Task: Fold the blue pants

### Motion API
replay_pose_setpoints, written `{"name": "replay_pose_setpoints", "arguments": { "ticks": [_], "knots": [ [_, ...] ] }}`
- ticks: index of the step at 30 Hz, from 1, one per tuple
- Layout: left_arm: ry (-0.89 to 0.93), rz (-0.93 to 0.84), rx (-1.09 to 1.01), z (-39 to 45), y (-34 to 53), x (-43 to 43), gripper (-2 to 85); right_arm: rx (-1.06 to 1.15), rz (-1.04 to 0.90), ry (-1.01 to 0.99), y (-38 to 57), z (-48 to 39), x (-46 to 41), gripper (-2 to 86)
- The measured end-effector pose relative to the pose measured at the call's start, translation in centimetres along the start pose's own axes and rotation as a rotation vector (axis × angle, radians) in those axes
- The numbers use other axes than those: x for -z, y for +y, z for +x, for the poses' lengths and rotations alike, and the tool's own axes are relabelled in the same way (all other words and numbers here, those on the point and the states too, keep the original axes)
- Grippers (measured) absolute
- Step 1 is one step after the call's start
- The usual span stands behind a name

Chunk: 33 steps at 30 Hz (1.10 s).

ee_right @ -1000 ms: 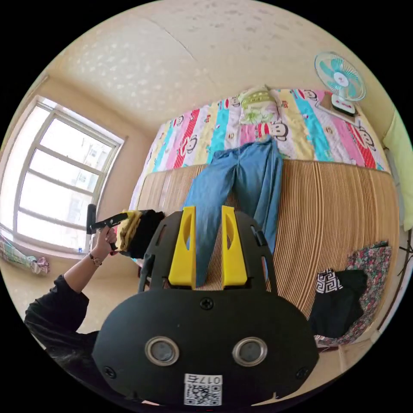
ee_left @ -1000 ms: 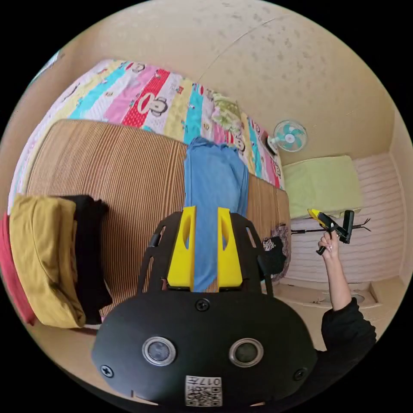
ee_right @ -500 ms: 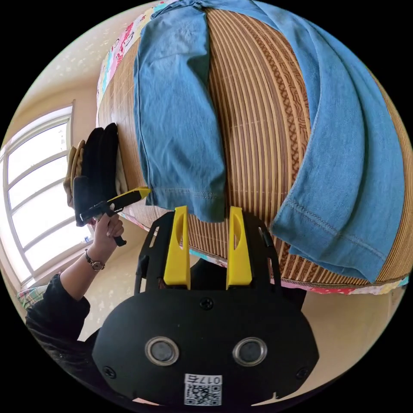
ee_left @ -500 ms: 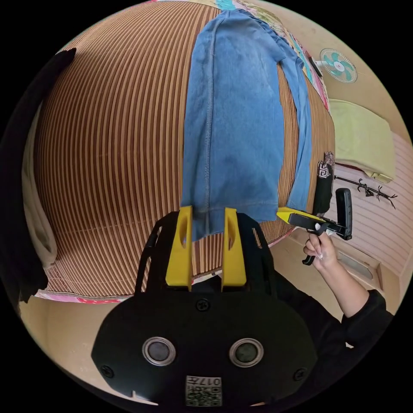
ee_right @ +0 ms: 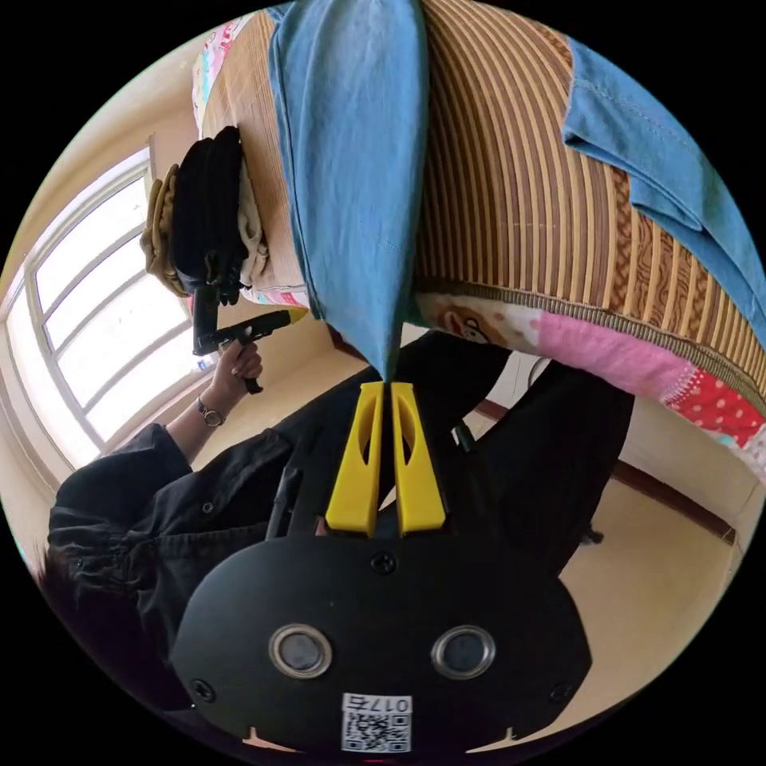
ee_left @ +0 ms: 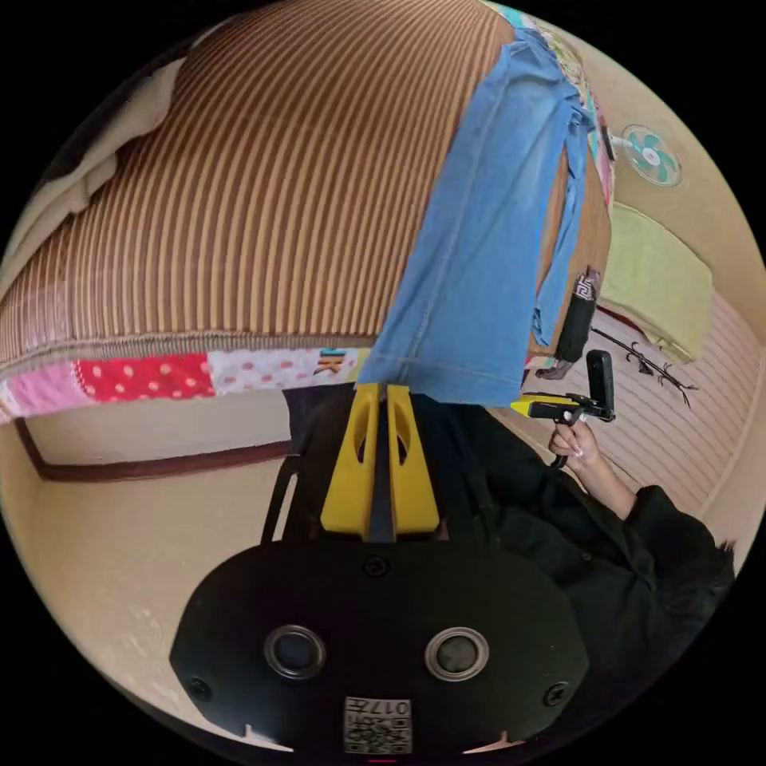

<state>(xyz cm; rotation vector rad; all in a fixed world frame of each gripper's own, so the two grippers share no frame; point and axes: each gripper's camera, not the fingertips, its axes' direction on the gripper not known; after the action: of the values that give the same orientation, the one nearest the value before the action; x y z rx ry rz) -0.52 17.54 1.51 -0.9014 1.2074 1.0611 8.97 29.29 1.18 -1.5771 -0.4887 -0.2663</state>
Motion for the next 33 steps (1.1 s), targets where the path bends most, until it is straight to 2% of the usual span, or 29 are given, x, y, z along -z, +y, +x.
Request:
{"name": "replay_pose_setpoints", "arguments": {
  "ticks": [3,4,8,12,15,18,21,22,23,26,29,33],
  "knots": [
    [-0.013,0.062,0.128,-2.0,1.8,0.4,6.0,-0.061,0.122,0.094,3.3,0.9,4.1,6.4],
    [-0.018,0.108,0.161,-2.1,2.3,0.9,6.1,-0.078,0.218,0.169,4.7,0.8,6.7,7.5],
    [-0.083,0.194,0.169,0.5,1.8,1.3,6.0,-0.147,0.497,0.353,6.5,0.6,14.1,11.4],
    [-0.062,0.173,0.053,5.1,-1.0,-0.5,5.7,-0.11,0.522,0.314,4.0,1.1,16.0,11.4],
    [-0.061,0.138,-0.029,9.0,-3.1,-2.6,5.3,-0.142,0.444,0.361,2.5,1.9,16.6,6.1],
    [-0.025,0.107,-0.093,11.8,-4.5,-4.6,5.2,-0.124,0.388,0.239,4.5,3.1,19.5,3.0],
    [-0.001,0.113,-0.131,13.7,-5.0,-5.9,5.7,0.047,0.501,-0.108,11.3,4.9,24.8,1.9],
    [0.033,0.117,-0.142,14.1,-5.1,-6.5,6.6,0.101,0.57,-0.283,14.9,6.7,27.1,1.6],
    [0.071,0.12,-0.147,14.4,-5.4,-7.0,8.0,0.121,0.638,-0.434,18.5,9.1,29.1,1.4],
    [0.104,0.11,-0.155,15.2,-6.4,-8.9,10.2,0.049,0.814,-0.64,27.1,17.1,32.5,1.1],
    [0.056,0.086,-0.18,16.4,-8.0,-11.4,11.1,-0.12,0.908,-0.6,33.2,25.1,34.3,0.9],
    [0.054,0.054,-0.163,17.3,-10.2,-15.1,12.0,-0.268,0.892,-0.514,36.2,30.9,35.5,0.8]
  ]
}}
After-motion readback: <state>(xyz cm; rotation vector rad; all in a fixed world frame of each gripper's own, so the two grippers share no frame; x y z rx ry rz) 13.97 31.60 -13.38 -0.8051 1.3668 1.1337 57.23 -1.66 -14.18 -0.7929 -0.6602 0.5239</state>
